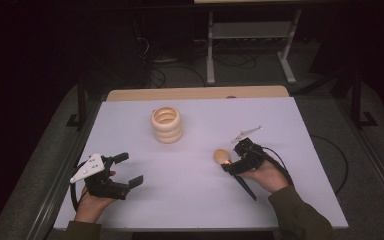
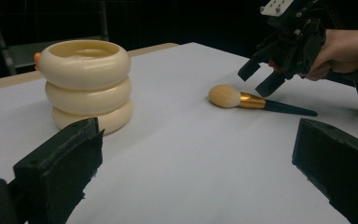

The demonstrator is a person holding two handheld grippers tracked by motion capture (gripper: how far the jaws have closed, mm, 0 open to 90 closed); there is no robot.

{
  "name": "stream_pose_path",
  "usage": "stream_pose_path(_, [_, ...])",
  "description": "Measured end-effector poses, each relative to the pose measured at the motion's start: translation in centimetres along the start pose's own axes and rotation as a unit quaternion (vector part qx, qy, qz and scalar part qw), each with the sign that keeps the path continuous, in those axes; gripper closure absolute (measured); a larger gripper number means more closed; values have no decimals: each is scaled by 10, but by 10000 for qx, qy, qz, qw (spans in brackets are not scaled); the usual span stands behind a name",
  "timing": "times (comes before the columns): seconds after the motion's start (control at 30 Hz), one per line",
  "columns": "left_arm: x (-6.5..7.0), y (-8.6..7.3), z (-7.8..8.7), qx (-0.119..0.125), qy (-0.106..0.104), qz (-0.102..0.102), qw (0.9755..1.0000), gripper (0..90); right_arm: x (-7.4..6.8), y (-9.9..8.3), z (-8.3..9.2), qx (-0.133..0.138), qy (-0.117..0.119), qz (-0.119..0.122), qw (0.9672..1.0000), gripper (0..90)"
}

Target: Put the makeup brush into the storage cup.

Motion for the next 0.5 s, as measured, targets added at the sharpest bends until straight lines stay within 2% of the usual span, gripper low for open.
stream_pose_path(0.13, [0, 0, 0, 3, -1, 13, 10000, 12, 0, -1, -2, -18, 14, -77, 10000, 228])
stream_pose_path(0.5, [0, 0, 0, 3, -2, 28, 10000, 12, -3, -2, -8, -120, 100, -87, 9998, 304])
Point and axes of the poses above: each handheld gripper's, and its own axes: z roughly backward along the jaws, y roughly out of its top, x roughly to its right, the point moved 5 cm from there along -z, roughly forward along the jaws, and after that the axes turned 15 degrees about -x, right-handed, at the moved point
